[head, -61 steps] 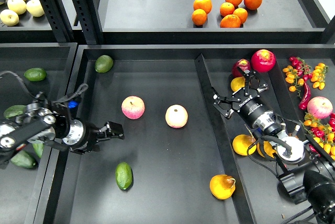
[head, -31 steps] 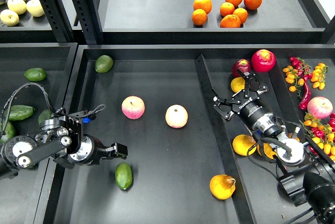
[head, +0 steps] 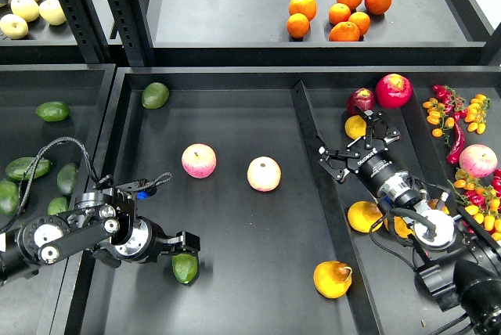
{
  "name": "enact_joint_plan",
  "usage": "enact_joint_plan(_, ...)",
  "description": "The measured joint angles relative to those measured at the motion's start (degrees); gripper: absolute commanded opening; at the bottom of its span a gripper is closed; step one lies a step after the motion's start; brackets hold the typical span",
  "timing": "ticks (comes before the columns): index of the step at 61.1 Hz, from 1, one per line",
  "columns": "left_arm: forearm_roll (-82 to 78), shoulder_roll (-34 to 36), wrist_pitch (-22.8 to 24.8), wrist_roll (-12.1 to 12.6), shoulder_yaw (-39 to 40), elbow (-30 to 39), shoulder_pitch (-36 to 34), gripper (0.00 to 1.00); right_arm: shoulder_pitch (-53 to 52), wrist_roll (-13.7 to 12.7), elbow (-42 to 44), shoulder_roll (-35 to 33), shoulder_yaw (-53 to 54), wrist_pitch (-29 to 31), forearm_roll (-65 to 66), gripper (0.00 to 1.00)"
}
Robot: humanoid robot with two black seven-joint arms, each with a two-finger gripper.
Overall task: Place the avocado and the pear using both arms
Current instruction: 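Close the left gripper around the green avocado, then lift the avocado and carry it into the avocado bin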
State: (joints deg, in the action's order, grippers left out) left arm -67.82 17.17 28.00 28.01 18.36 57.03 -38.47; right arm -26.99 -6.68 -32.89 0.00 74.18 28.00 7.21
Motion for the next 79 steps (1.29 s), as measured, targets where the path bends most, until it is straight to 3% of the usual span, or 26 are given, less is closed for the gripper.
enact_joint_plan(19,-1.3,-1.3,0.0,0.0,0.0,-0.5,0.7,0.99,0.0,0.0,0.0,0.0,0.0,0.0,0.0,1.00)
enact_joint_plan(31,-3.9,-2.7,0.0,0.0,0.7,-1.5,0.7,0.82,0.1,0.0,0.0,0.0,0.0,0.0,0.0,1.00)
enact_joint_plan(39,-6.2,-3.8,0.0,0.0,1.4,-2.4,0.7,0.63,0.1,0.0,0.0,0.0,0.0,0.0,0.0,1.00)
enact_joint_plan(48,-7.1,-4.1,0.0,0.0,2.0,-3.0,0.7,0.52,0.1,0.0,0.0,0.0,0.0,0.0,0.0,1.00)
enact_joint_plan(63,-10.6,-4.2,0.0,0.0,3.9,-3.1,0.7,0.43,0.2,0.0,0.0,0.0,0.0,0.0,0.0,1.00)
enact_joint_plan(79,-12.3,-3.3,0.0,0.0,6.1,-2.5,0.0,0.41,0.4,0.0,-0.1,0.0,0.0,0.0,0.0,1.00)
